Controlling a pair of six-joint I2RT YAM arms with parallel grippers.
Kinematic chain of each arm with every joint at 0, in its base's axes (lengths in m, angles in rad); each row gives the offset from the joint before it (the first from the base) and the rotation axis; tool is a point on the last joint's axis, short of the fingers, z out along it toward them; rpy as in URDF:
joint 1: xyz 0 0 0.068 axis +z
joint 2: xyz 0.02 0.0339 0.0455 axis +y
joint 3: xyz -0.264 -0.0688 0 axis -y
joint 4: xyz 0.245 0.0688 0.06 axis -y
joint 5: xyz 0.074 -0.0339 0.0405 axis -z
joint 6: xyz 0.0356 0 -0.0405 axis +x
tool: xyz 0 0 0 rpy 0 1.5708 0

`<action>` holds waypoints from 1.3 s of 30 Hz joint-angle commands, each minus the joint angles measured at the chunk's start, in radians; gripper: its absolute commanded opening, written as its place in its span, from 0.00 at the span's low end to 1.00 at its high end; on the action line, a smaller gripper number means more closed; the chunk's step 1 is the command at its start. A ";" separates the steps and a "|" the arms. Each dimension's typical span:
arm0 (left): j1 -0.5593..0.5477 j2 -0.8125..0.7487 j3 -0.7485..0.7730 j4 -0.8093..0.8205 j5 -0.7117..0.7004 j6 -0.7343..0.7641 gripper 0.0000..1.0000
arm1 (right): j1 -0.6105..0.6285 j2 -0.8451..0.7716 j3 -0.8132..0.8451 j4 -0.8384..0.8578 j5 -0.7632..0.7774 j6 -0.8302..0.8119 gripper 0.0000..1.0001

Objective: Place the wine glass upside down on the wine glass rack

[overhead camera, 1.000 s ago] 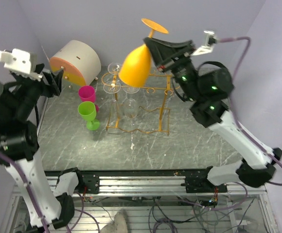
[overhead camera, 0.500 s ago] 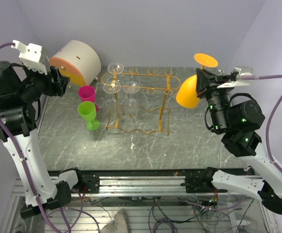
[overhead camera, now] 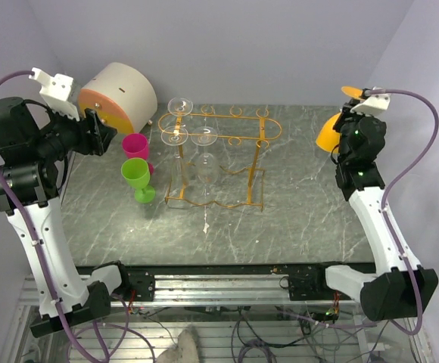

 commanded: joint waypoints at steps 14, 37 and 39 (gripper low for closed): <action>0.055 -0.009 -0.049 0.020 0.150 -0.024 0.71 | -0.101 0.314 -0.146 0.702 -0.973 -0.014 0.00; 0.133 -0.003 -0.176 0.128 0.193 -0.126 0.71 | -0.115 0.793 0.093 1.426 -1.296 0.530 0.00; 0.140 0.000 -0.184 0.137 0.198 -0.137 0.74 | -0.098 0.810 0.120 1.424 -1.302 0.538 0.00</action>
